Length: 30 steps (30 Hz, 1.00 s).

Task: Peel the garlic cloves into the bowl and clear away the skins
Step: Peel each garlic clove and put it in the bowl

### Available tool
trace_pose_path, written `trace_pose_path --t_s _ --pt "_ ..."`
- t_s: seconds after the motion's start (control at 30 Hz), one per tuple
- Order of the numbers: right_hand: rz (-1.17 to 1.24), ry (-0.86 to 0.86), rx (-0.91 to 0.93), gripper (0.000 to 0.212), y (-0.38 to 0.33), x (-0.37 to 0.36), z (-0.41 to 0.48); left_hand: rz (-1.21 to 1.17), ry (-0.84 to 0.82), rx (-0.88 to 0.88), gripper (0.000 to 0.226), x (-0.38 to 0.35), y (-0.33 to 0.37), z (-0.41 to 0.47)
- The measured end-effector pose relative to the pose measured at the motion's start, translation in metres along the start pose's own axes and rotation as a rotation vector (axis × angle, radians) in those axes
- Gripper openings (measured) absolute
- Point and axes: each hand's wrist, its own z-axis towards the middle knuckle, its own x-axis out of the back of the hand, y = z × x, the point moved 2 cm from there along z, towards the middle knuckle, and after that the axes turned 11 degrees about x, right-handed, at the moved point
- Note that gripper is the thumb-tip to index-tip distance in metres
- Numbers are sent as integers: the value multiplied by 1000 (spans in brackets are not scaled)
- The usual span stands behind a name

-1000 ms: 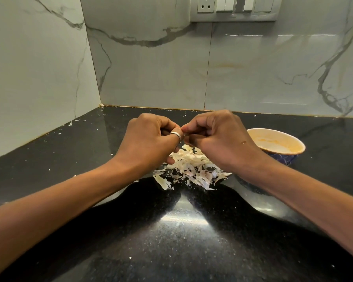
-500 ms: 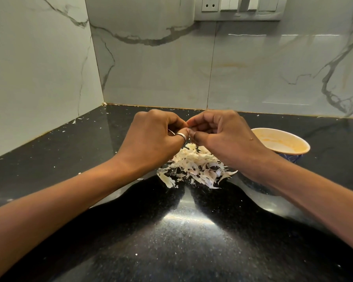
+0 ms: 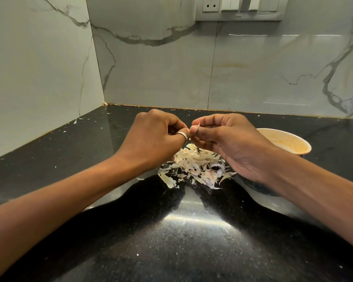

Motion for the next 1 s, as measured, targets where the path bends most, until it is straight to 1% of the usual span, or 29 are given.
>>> trace_pose_path --t_s 0.1,0.23,0.4,0.7,1.0 --pt "60 1 -14 15 0 1 0 6 -22 1 11 0 -1 2" --pt "59 3 -11 10 -1 0 -2 4 -40 4 10 0 -1 2" --pt "44 -2 -14 9 -4 0 -4 -25 -35 14 6 -1 -1 2" --pt "46 -10 -15 10 -3 -2 -5 69 -5 -58 9 -2 0 0" --pt "53 -1 -15 9 -5 -1 -5 53 19 -79 10 -2 2 -1"
